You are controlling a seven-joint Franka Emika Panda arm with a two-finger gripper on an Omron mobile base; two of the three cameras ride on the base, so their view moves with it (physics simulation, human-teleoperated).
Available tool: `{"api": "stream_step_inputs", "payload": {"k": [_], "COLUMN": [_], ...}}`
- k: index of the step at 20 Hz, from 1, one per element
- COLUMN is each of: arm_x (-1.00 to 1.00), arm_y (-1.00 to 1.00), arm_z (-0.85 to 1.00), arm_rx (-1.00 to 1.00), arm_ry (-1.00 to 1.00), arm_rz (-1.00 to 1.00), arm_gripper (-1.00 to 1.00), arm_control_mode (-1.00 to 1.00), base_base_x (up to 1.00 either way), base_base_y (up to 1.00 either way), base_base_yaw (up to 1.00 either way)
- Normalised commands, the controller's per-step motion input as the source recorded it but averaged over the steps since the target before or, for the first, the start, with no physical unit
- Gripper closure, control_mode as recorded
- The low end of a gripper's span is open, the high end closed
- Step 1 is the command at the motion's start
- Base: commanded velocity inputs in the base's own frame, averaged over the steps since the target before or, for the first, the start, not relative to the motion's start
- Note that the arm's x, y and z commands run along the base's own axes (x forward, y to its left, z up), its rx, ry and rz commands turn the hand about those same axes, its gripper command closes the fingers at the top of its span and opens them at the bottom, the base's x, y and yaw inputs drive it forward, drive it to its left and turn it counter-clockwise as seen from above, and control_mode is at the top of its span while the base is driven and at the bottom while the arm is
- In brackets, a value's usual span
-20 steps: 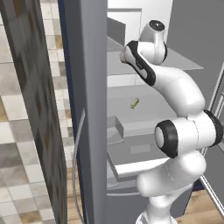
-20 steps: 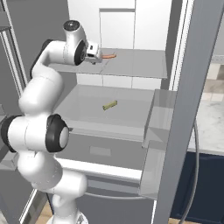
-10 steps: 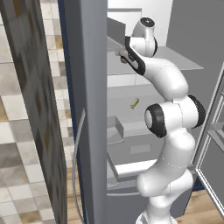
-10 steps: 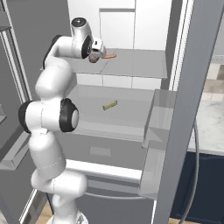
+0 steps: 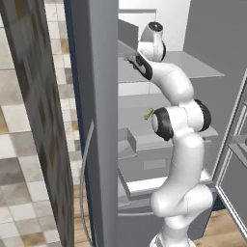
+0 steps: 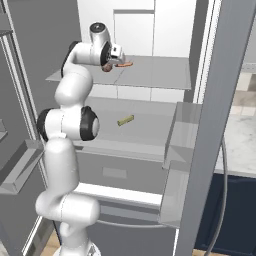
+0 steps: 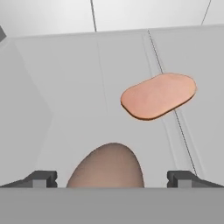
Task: Pick the egg and butter from the fridge and place them by the bowl for mixing.
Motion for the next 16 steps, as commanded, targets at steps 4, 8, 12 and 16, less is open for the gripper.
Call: {"api": "stream_step_inputs", "payload": {"k": [4, 8, 12, 16], "arm_x": [0.34, 0.0, -0.05, -0.07], "arm_y": [0.0, 0.0, 0.0, 0.0], "arm_z": [-0.11, -0.21, -0.16, 0.0], "arm_rx": [0.0, 0.0, 0.01, 0.0], "arm_ry": [0.0, 0.0, 0.0, -0.01], "arm_rz": [0.0, 0.0, 0.0, 0.0], "arm_gripper": [-1.0, -1.0, -1.0, -1.0], "arm_control_mode": [-1.0, -1.0, -1.0, -1.0], "base_base_x": [0.0, 0.0, 0.0, 0.0], "base_base_y": [0.0, 0.0, 0.0, 0.0], "base_base_yaw": [0.0, 0.0, 0.0, 0.0]}}
